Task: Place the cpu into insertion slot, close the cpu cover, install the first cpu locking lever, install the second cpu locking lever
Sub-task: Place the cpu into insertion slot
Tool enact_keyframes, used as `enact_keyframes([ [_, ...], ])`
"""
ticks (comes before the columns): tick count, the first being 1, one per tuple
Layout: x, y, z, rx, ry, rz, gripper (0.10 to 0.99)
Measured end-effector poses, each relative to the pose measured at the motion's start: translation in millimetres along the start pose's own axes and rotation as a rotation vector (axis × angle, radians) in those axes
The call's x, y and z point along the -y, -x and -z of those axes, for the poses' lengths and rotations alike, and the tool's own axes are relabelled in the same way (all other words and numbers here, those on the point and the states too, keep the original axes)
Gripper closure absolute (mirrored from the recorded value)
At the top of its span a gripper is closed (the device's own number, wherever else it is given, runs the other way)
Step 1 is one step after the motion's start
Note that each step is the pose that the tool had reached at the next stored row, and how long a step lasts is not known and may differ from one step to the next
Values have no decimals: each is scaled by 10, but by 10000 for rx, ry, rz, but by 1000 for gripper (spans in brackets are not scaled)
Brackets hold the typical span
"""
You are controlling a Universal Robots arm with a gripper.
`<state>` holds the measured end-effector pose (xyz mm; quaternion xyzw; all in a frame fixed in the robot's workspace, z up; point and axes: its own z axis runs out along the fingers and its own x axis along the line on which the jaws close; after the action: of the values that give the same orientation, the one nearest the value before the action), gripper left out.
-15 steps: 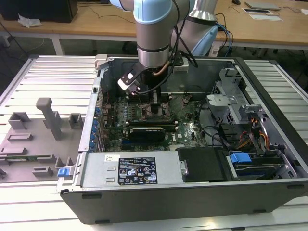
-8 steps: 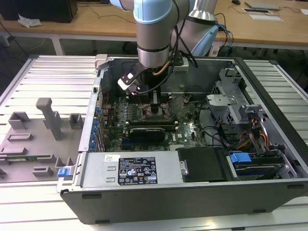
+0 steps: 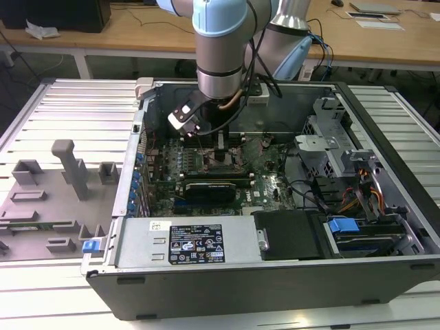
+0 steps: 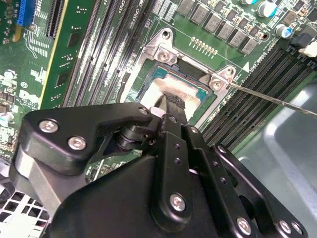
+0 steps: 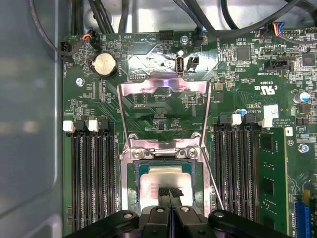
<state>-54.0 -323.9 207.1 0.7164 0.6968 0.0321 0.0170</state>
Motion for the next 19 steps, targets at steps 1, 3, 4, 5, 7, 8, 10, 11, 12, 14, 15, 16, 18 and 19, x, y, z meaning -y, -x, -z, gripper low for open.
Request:
enact_keyframes([
  [1, 0, 0, -1, 0, 0, 0, 980],
  [3, 1, -1, -10, -17, 2, -3, 980],
  [4, 1, 0, -14, -15, 1, -2, 980],
  [5, 1, 0, -17, -13, -1, -1, 980],
  [7, 1, 0, -19, -24, -1, -2, 980],
  [8, 1, 0, -20, -26, 0, -2, 980],
  [10, 1, -1, -18, -29, 2, -2, 980],
  [11, 0, -2, -11, -34, 5, -3, 980],
  [12, -1, -1, 1, -29, 2, -2, 980],
  [14, -4, -2, 48, -14, 0, 0, 980],
  [15, -6, -2, 68, -6, 1, 2, 980],
  [16, -7, -3, 92, 6, 1, 1, 980],
  [18, -13, -8, 176, 66, 3, 4, 980],
  [19, -14, -10, 202, 87, 4, 5, 980],
])
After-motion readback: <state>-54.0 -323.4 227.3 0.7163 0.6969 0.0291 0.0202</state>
